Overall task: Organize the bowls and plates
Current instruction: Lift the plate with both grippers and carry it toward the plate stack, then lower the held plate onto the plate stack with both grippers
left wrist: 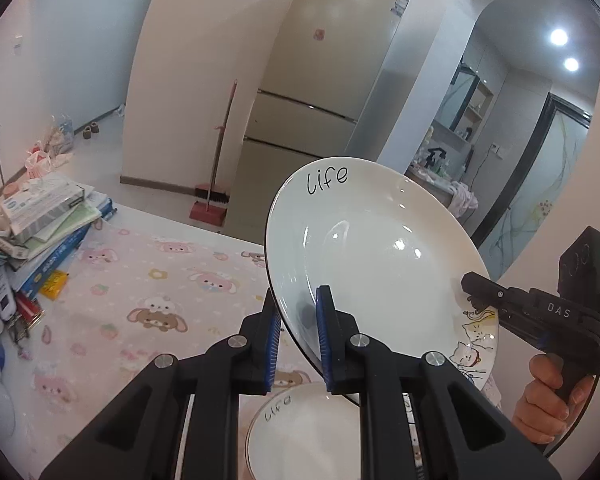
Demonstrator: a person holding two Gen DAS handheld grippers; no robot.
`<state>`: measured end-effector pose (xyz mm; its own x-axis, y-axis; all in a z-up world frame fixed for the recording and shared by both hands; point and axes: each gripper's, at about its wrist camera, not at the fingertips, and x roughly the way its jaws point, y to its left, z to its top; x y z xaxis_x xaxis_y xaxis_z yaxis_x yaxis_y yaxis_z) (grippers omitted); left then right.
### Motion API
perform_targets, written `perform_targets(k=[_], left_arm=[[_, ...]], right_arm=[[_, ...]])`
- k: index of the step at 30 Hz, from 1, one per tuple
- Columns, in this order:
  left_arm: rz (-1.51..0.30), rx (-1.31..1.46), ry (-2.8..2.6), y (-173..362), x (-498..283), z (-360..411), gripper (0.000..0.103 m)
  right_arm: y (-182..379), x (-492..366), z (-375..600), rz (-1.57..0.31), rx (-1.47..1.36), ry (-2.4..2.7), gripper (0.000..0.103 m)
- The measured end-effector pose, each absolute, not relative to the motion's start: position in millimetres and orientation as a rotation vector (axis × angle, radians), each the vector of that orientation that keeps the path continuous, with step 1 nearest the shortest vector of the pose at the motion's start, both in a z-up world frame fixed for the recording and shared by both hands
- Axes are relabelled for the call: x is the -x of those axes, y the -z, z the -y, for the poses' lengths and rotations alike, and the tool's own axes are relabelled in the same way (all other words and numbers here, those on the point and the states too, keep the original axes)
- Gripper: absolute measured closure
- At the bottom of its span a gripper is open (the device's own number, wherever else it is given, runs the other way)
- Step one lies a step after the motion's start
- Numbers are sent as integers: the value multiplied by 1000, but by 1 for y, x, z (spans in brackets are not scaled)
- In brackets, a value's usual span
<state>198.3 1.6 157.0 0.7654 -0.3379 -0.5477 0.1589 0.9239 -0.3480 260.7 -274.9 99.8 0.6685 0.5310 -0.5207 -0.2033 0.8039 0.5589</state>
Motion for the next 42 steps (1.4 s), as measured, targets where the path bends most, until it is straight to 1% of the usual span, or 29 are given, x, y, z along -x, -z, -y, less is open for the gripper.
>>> perform_targets(k=[3,6,12,14,25,42], left_arm=[[-626,284,258,-165,-164,-5,86],[-615,289,245,-166,-134,-9,86],[-579,279,207,-151,-83,-13,86],[-593,288,203,-142,-73,-15,86],[-625,282,213,-96,-42,-16,86],[-787,272,249,-12,-60,-6,86]], right_arm=[[-109,-233,267,-699,-451,-462,91],[-107,-209,262,-707,-427,-485,91],[-83,-176,257,-772,-425,-504,91],[-76,-166,254,-782,-409,-497,91],[-39,-124,253,-847,-385,-490,90],[28,-118,266,-964,-417,-449,89]])
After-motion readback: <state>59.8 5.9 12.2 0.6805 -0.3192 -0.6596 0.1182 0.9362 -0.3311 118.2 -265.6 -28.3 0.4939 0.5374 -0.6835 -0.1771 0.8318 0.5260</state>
